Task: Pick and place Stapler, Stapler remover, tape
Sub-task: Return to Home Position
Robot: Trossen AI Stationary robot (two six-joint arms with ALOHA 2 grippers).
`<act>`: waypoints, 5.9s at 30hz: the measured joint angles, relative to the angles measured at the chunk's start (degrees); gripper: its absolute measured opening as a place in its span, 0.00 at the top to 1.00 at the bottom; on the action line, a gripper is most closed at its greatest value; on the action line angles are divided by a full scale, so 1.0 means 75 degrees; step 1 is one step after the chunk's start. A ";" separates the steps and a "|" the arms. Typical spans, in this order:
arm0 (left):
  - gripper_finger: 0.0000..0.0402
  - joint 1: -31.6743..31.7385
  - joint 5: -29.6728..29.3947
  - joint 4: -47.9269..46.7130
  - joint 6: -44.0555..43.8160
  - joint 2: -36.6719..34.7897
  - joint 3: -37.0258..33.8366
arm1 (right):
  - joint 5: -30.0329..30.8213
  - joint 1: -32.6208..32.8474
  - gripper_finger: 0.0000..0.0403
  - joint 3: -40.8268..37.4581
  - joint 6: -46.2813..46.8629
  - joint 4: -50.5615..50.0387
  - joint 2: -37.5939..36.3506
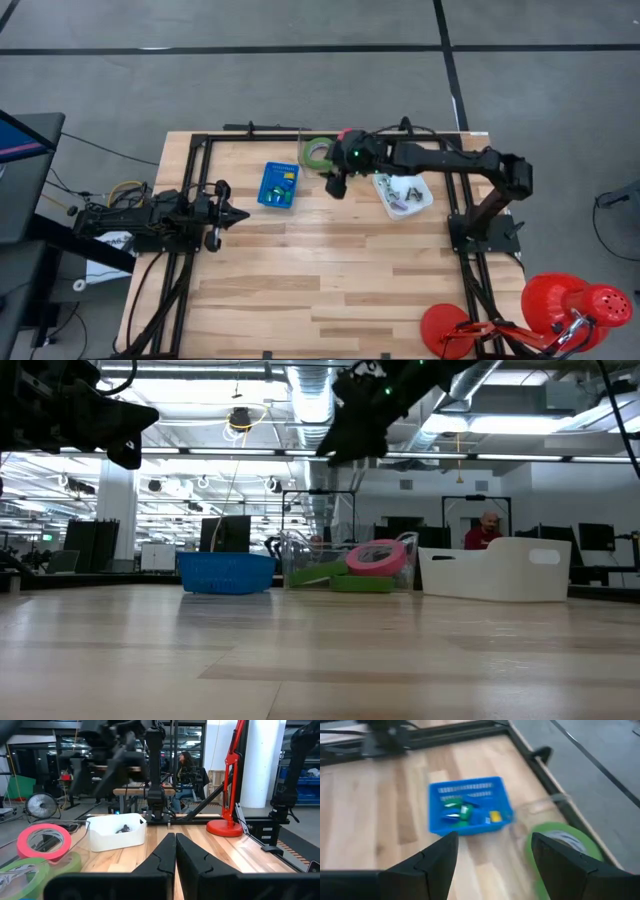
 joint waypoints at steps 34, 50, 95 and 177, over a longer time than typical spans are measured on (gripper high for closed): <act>0.99 0.0000 -0.0002 0.0009 0.0000 0.0000 -0.0003 | 0.0009 0.1681 0.99 -0.3515 -0.0006 0.2561 -0.2005; 0.99 0.0001 -0.0002 0.0064 0.0000 0.0002 -0.0003 | 0.0025 0.2290 1.00 -0.6686 0.0000 0.3162 -0.5209; 0.99 0.0001 -0.0003 0.0187 0.0000 0.0002 -0.0003 | -0.0379 0.1915 1.00 -0.9987 0.0140 0.2722 -1.1515; 0.99 0.0000 -0.0001 0.0198 0.0039 0.0002 -0.0003 | -0.0379 0.2262 1.00 -0.9982 0.0480 0.2362 -1.2470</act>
